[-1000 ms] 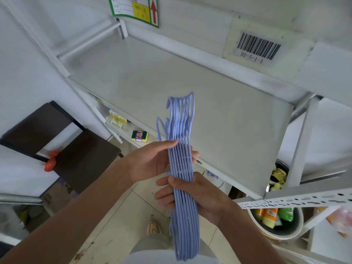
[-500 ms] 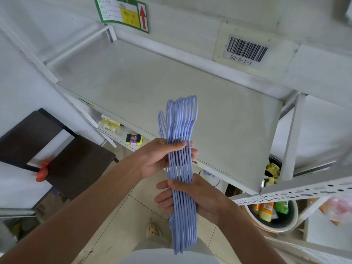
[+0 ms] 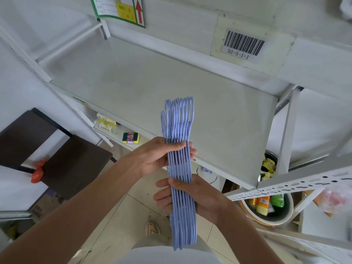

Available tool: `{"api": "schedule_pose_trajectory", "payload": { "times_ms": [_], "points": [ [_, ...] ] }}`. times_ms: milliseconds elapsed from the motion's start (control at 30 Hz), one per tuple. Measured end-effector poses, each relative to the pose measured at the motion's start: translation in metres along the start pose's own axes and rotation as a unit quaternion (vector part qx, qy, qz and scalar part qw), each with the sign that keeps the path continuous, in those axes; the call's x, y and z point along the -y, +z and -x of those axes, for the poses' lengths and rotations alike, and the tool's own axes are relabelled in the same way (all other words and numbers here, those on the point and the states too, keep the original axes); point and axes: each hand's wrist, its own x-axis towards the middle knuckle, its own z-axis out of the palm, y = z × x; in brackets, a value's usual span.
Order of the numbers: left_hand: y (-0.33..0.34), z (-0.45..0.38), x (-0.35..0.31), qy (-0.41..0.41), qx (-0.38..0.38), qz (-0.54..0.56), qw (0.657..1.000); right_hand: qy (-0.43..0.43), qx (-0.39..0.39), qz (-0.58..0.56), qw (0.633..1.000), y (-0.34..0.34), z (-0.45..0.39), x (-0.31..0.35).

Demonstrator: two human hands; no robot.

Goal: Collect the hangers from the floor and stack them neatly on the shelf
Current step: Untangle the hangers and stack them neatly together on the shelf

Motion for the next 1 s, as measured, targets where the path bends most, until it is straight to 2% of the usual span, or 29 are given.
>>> {"api": "schedule_pose_trajectory", "payload": {
  "times_ms": [200,500,700,833,1000],
  "points": [
    [0.009,-0.004,0.011,0.020,-0.072,-0.022,0.997,0.000,-0.011,-0.006,1.000,0.000,-0.002,-0.007],
    [0.011,-0.007,0.031,0.027,-0.095,-0.017,0.995,0.023,-0.027,-0.018,0.999,-0.015,-0.008,-0.014],
    [0.024,-0.008,0.043,0.009,-0.114,-0.018,0.993,-0.022,-0.121,0.005,0.992,-0.020,-0.024,-0.006],
    [0.018,-0.004,0.036,-0.003,-0.088,-0.034,0.996,-0.034,-0.134,0.006,0.990,-0.015,-0.026,-0.008],
    [-0.003,0.003,0.024,-0.002,-0.004,-0.078,0.997,-0.068,-0.125,-0.011,0.990,-0.004,-0.025,-0.007]
  ]
}}
